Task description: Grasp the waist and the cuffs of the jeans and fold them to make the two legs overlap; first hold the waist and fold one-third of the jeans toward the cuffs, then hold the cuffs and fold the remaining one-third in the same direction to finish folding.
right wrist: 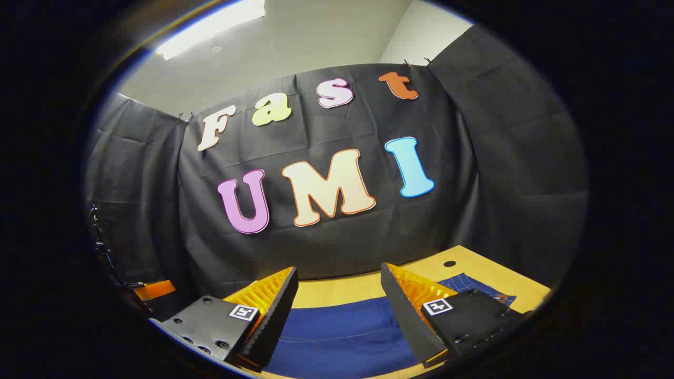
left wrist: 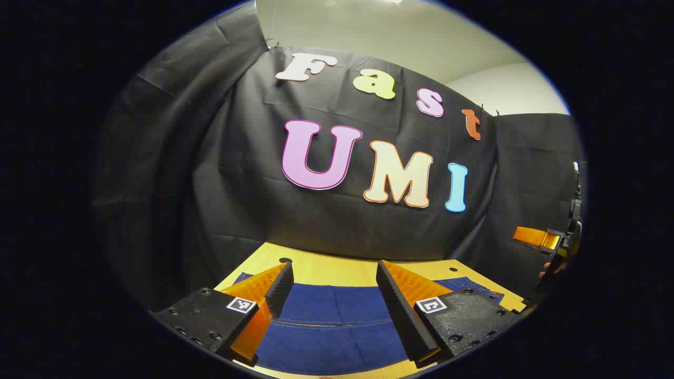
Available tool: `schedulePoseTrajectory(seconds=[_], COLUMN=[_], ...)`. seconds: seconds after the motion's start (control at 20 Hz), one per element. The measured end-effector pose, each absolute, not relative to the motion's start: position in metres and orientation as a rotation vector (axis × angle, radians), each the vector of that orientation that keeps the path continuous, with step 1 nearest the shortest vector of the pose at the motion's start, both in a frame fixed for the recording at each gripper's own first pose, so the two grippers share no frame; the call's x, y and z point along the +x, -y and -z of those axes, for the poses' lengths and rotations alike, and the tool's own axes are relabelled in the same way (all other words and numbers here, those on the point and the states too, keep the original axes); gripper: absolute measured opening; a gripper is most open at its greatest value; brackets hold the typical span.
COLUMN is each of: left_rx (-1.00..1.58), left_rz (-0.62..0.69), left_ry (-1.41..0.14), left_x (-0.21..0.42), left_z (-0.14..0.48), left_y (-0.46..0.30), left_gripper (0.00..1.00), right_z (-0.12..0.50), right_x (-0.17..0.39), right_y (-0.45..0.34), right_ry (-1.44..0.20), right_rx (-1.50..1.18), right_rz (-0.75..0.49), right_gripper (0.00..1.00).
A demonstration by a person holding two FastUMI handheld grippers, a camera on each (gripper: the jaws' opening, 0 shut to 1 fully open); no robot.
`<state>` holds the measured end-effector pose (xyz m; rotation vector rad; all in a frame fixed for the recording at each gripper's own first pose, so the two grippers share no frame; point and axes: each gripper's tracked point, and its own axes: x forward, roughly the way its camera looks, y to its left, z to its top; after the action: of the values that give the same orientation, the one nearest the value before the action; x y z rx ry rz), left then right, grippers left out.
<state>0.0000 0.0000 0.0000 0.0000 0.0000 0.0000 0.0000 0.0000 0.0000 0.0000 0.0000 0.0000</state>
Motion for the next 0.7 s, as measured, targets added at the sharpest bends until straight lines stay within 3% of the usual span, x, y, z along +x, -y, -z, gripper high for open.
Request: schedulePoseTrajectory(seconds=[0.05,0.7], left_rx=[-0.002,0.036], left_rz=[-0.004,0.028], left_ry=[-0.007,-0.034], left_x=[-0.001,-0.001], left_z=[0.002,0.008], left_y=[-0.003,-0.017], left_gripper=[0.94,0.94], right_z=[0.003,0.017], right_x=[-0.002,-0.016], right_y=[-0.002,0.004], right_ry=[-0.006,-0.057], right_rx=[-0.006,-0.044], right_rz=[-0.001,0.03], right_gripper=[0.97,0.97])
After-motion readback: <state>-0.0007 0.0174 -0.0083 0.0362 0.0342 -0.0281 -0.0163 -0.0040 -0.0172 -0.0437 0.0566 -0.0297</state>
